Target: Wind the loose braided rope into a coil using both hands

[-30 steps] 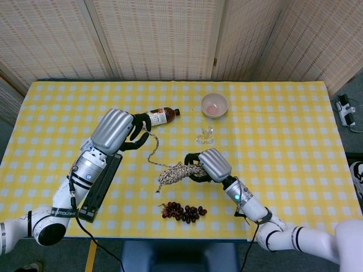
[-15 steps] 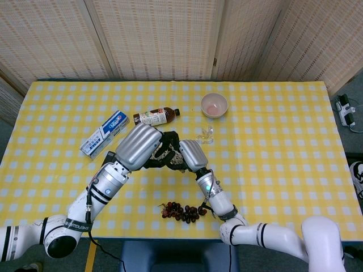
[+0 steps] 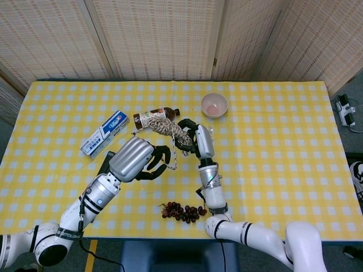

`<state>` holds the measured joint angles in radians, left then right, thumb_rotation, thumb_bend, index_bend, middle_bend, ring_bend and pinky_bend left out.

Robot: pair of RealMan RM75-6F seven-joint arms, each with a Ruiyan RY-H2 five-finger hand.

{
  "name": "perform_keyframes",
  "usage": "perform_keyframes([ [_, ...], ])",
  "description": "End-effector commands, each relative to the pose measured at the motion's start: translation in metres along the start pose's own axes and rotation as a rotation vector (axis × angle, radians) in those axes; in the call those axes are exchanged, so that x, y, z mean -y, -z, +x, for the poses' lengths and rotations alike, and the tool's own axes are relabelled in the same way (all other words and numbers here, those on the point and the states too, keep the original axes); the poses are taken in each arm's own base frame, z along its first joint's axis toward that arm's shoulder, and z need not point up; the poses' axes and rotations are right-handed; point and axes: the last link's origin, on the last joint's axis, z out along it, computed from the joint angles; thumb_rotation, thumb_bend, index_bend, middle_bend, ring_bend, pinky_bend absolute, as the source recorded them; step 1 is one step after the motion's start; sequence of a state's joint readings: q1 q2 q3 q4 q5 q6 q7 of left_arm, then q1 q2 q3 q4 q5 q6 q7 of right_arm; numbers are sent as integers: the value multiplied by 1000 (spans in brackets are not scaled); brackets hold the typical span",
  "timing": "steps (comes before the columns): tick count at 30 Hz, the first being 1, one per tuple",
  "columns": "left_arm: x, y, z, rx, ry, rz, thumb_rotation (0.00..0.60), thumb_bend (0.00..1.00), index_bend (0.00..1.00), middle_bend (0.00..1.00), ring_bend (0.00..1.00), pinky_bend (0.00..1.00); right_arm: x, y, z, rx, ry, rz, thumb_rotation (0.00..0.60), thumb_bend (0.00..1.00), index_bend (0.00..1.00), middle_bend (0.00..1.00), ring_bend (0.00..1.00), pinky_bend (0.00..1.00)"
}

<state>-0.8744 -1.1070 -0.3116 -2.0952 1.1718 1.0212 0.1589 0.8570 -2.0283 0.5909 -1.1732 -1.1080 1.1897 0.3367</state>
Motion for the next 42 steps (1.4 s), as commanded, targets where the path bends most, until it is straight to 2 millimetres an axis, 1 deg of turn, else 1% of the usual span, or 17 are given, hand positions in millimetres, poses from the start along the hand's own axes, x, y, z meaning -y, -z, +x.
perform_keyframes([
  [1, 19, 19, -11, 43, -1, 24, 600, 519, 637, 880, 817, 774, -3, -7, 19, -78, -143, -39, 600, 658, 998, 801, 889, 811],
  [7, 49, 29, -23, 103, -39, 85, 600, 521, 634, 880, 815, 774, -1, -12, 40, -71, -316, -83, 600, 658, 998, 801, 893, 817],
  [10, 66, 31, -29, 145, -62, 135, 600, 521, 632, 880, 811, 774, 5, -11, 53, -39, -394, -84, 600, 659, 998, 803, 906, 817],
  [15, 91, 31, -37, 189, -93, 213, 600, 520, 632, 880, 810, 774, 13, -6, 69, 22, -476, -81, 600, 658, 998, 803, 904, 820],
  [19, 110, 27, -38, 196, -95, 284, 600, 520, 632, 880, 810, 774, 19, 1, 78, 104, -539, -90, 600, 658, 998, 803, 905, 835],
  [27, 141, 18, -28, 153, -125, 379, 600, 520, 632, 880, 810, 774, 22, 19, 90, 238, -490, -62, 600, 658, 998, 805, 908, 840],
  [31, 153, 14, -24, 141, -129, 429, 600, 520, 632, 880, 810, 774, 19, 25, 97, 282, -450, -50, 600, 658, 998, 806, 910, 840],
  [38, 169, 9, -18, 117, -179, 484, 600, 521, 632, 880, 810, 774, 9, 36, 109, 354, -274, -58, 600, 658, 1000, 817, 917, 847],
  [42, 174, 4, -17, 110, -200, 505, 600, 521, 632, 880, 810, 774, 10, 44, 112, 401, -219, -55, 600, 658, 1000, 817, 916, 847],
])
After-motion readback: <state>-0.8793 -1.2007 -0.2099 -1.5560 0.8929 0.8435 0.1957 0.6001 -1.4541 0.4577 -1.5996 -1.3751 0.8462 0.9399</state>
